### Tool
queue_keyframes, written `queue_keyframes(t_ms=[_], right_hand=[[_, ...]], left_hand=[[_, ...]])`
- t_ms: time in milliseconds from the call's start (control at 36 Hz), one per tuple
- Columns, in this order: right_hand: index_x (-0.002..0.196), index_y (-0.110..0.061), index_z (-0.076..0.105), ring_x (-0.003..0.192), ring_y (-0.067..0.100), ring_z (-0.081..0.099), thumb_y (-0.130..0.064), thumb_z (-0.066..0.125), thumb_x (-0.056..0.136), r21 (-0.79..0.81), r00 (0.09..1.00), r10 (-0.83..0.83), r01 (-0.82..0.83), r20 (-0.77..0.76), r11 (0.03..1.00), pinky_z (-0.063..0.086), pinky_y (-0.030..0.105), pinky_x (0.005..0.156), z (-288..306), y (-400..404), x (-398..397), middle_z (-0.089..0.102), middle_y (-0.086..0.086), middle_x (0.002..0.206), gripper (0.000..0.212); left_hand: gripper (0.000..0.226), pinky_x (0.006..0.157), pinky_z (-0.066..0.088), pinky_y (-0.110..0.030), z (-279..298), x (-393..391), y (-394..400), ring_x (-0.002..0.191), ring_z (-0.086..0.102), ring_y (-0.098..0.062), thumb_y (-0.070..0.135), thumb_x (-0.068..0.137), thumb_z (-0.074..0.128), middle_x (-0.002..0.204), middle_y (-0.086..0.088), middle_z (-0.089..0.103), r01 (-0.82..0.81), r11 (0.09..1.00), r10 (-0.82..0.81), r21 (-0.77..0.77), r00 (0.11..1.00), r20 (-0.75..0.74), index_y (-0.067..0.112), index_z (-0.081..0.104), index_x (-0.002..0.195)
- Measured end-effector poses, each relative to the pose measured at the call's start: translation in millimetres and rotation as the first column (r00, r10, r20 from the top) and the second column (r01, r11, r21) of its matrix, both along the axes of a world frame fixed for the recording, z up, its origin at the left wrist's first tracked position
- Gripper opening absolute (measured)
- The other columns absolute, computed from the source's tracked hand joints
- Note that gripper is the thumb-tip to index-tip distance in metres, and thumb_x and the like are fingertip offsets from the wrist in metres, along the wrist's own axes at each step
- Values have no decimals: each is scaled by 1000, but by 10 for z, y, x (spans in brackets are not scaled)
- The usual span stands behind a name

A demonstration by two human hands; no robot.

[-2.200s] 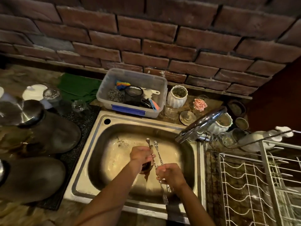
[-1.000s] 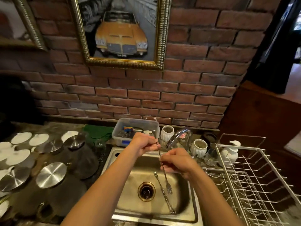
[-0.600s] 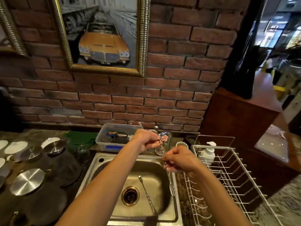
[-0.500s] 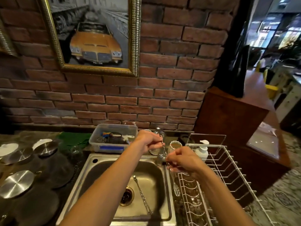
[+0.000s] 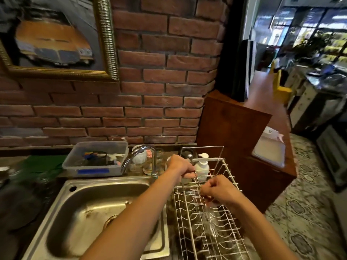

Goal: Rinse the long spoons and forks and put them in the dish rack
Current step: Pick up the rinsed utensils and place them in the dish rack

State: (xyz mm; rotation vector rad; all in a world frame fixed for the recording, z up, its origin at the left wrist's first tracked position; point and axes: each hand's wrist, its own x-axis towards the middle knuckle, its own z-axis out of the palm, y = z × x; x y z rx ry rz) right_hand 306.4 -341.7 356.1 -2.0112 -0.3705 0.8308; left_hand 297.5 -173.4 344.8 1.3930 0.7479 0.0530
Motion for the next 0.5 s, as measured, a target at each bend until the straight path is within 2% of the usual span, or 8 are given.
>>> queue_keyframes(t_ms=[111,194,250,306,389,417,444,500], right_hand=[[77,3,72,58,22,71,0,68,85,-105,997,-37,45,71,993,59,31,55,-138,-143,94,72,14,70,9],[79,5,72,58,22,71,1,66,84,-170,993,-25,44,112,984,61,35,57,-235,-203,116,75,18,75,8],[82,7,71,59,22,71,3,65,84,-190,992,-38,61,122,980,62,35,57,-299,-238,119,76,20,79,8],[76,4,72,56,20,71,4,64,84,-208,990,-40,68,135,976,61,31,54,-353,-266,113,74,15,72,12],[62,-7,69,50,15,68,3,67,83,-227,988,-33,66,149,972,56,24,47,-444,-298,111,71,8,62,24],[65,-6,69,48,12,68,3,67,84,-225,989,-37,69,142,972,55,23,46,-476,-306,115,71,7,64,21],[71,-3,69,47,10,67,4,67,85,-226,989,-41,72,140,971,54,22,46,-507,-314,118,71,8,68,16],[78,1,68,44,6,66,4,65,86,-239,987,-36,73,158,968,53,20,45,-549,-326,132,71,7,68,9]], left_hand=[[14,49,58,-31,-161,187,-225,63,71,-26,-11,78,75,85,-18,71,16,998,-11,62,996,-84,-2,67,84],[14,36,50,-21,-251,255,-339,49,68,-14,-4,76,80,80,-11,72,36,984,-10,175,989,-149,1,68,83],[17,35,49,-21,-300,284,-387,65,73,-18,-3,77,80,90,-11,74,49,975,-10,217,984,-177,2,69,90],[19,32,48,-23,-335,316,-438,81,74,-28,-6,77,79,96,-13,71,65,972,-19,227,979,-202,1,66,88],[24,26,43,-23,-396,391,-493,61,66,-23,-11,76,77,97,-12,64,80,961,-17,264,972,-236,2,62,89],[25,28,45,-23,-411,416,-501,59,64,-21,-10,77,76,104,-13,66,83,955,-11,283,969,-247,-2,64,98],[31,35,49,-23,-443,451,-510,67,68,-22,-8,79,76,112,-14,67,79,946,6,315,966,-258,-4,64,108],[43,61,56,-25,-513,519,-534,99,71,-30,-2,82,71,123,-18,64,96,920,6,379,966,-259,-5,59,123]])
